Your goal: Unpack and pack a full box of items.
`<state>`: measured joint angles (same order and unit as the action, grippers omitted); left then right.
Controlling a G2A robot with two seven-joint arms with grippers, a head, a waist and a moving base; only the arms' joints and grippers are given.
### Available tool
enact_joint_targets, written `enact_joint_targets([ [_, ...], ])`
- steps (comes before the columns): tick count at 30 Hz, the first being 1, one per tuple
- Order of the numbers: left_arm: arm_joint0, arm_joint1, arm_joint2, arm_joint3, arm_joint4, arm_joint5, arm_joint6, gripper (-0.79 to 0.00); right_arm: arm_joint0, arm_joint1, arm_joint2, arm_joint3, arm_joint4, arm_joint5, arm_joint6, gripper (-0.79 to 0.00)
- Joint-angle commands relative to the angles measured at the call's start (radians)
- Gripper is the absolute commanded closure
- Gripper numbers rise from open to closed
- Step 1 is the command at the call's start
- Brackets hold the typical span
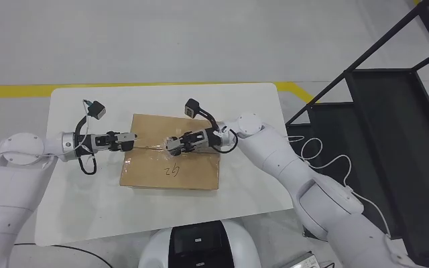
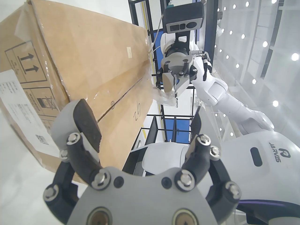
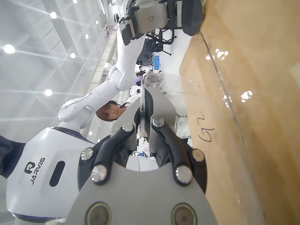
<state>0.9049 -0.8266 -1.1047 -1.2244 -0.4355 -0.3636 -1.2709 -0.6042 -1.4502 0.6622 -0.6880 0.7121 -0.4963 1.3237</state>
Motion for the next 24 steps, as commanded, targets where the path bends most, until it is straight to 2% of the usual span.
enact_joint_targets([
  [1, 0.002, 0.000, -0.002, 0.000, 0.002, 0.000, 0.002, -0.785, 0.006, -0.008, -0.008, 0.021, -0.008, -0.005, -0.005, 0.000],
  [24, 0.009, -0.007, -0.021, 0.001, 0.002, 0.014, 0.000, -0.785, 0.070, -0.092, -0.038, 0.192, -0.067, -0.061, -0.082, 0.000],
])
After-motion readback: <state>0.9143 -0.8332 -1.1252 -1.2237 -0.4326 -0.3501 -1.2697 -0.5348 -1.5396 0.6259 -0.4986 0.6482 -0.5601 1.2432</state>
